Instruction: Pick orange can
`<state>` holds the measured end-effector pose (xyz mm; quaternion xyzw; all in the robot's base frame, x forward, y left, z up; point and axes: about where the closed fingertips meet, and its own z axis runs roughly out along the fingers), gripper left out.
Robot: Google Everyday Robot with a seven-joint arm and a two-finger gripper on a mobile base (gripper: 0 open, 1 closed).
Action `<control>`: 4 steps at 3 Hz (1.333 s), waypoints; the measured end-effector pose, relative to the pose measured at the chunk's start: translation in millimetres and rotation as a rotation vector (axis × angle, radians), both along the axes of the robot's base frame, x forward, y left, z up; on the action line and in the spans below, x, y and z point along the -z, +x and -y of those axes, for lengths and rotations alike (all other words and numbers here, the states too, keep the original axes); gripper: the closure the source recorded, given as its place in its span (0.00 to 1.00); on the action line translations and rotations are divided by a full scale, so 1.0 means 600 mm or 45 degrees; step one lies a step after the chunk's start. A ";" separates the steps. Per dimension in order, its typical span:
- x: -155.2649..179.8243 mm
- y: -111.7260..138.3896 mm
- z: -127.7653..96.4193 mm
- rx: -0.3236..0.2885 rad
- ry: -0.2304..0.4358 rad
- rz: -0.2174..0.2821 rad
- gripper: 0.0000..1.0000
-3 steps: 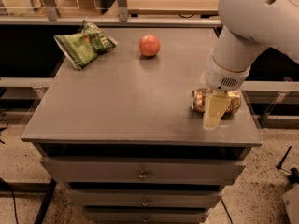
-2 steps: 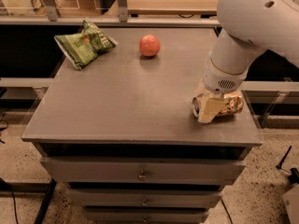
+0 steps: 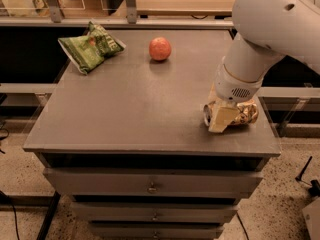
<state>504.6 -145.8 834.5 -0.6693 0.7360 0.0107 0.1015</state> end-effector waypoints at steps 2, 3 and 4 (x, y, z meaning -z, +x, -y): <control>-0.075 0.007 -0.020 -0.075 0.014 0.101 0.59; -0.120 0.011 -0.025 -0.094 0.030 0.139 0.76; -0.122 0.011 -0.025 -0.094 0.030 0.143 0.98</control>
Offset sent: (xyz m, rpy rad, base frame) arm 0.0110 0.0191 0.0841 0.0097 -0.1451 0.1058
